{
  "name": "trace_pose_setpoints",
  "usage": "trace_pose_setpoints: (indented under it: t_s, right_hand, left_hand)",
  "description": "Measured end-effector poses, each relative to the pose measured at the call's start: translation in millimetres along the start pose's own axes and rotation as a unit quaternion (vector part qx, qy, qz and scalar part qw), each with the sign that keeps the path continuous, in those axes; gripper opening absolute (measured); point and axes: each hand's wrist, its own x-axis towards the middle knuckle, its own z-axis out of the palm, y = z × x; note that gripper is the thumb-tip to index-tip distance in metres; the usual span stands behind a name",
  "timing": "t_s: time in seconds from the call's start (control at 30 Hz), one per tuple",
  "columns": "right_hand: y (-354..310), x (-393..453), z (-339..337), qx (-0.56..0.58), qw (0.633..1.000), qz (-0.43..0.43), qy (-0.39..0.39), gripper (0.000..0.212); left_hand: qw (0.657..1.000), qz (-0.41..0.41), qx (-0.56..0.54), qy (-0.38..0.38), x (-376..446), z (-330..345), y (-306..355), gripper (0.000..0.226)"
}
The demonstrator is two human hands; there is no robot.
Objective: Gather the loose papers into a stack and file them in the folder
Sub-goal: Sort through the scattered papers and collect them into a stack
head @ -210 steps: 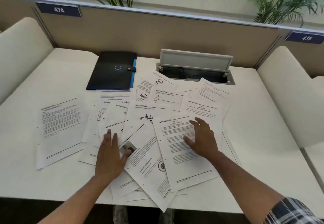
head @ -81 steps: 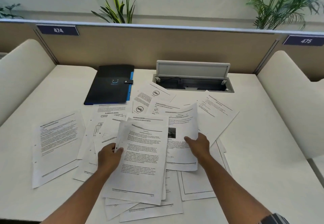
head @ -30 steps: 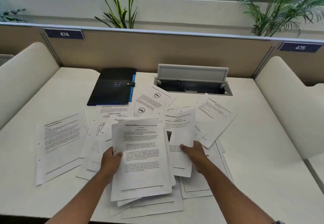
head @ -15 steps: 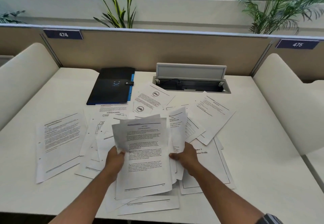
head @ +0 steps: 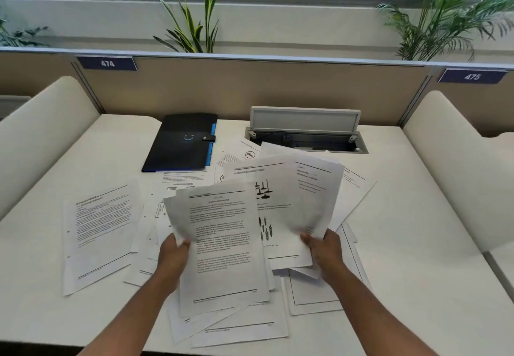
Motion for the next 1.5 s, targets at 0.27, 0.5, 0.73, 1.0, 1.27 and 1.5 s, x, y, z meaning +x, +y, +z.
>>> trace_pose_setpoints:
  t_s: [0.27,0.5,0.73,1.0,1.27,1.5]
  right_hand:
    - [-36,-4,0,0.050,0.997,-0.053,-0.008,0.032]
    - [-64,-13,4,0.062,0.988,-0.096,-0.104,0.022]
    - [-76,-24,1,0.081,0.964,-0.121,-0.222,0.051]
    - [-92,-41,9,0.019,0.949,-0.188,-0.254,0.066]
    - [-100,-36,15,0.108,0.956,-0.169,-0.215,0.052]
    - [-107,-40,12,0.072,0.954,-0.172,-0.234,0.059]
  left_hand:
    - [0.995,0.092,-0.024,-0.022,-5,2,38,0.015]
    - [0.986,0.142,-0.075,-0.051,-17,25,74,0.023]
    - [0.984,0.157,-0.074,-0.032,-27,36,93,0.018]
    - [0.982,0.155,-0.096,-0.041,-38,51,95,0.015]
    - [0.970,0.182,-0.115,-0.116,-52,65,100,0.042]
    - [0.964,0.182,-0.100,-0.166,-55,68,101,0.044]
